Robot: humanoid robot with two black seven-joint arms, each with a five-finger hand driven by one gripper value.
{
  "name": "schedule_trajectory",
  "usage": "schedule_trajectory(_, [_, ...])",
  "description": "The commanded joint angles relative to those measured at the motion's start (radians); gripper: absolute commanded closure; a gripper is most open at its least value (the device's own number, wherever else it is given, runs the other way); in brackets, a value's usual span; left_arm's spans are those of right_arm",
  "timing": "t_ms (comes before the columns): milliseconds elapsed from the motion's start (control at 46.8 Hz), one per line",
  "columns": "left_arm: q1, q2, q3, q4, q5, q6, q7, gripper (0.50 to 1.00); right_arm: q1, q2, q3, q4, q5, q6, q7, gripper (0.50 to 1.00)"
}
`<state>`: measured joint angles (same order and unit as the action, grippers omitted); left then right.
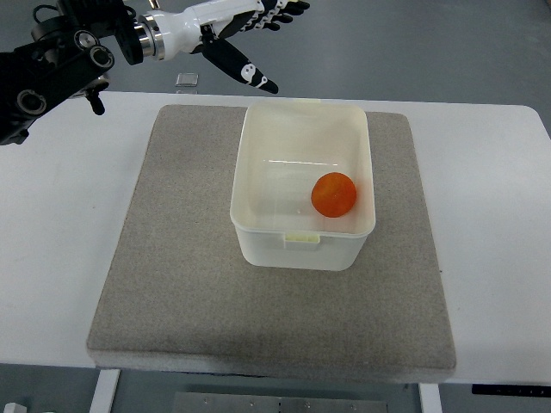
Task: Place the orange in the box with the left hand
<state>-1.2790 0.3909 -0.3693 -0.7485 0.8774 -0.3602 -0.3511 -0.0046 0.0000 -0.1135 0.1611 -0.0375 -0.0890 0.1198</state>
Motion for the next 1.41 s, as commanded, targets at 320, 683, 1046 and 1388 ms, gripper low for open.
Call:
schedule_trajectory(320, [0.131,0.003,-0.002,0.185,-0.492,-0.019,0.003,0.506,0.0,0.0,0.0,0.0,-0.001,0.0,0.0,0.568])
schedule_trajectory(683, [0.228,-0.01,0.0,0.337,-0.793,-0.175,0.043,0.506,0.0,0.0,0.0,0.0,-0.001,0.0,0.0,0.568])
schedule_trajectory(1046, [0.237,-0.012,-0.023,0.348,-1.219,-0.251,0.365,0.506,0.0,0.0,-0.002,0.052,0.001,0.024,-0.002,0.57])
schedule_trajectory(1388, [0.288,-0.007,-0.164,0.351,-1.239,-0.251,0.446,0.506,-0.002,0.0,0.002,0.064,0.002,0.069,-0.003,0.568])
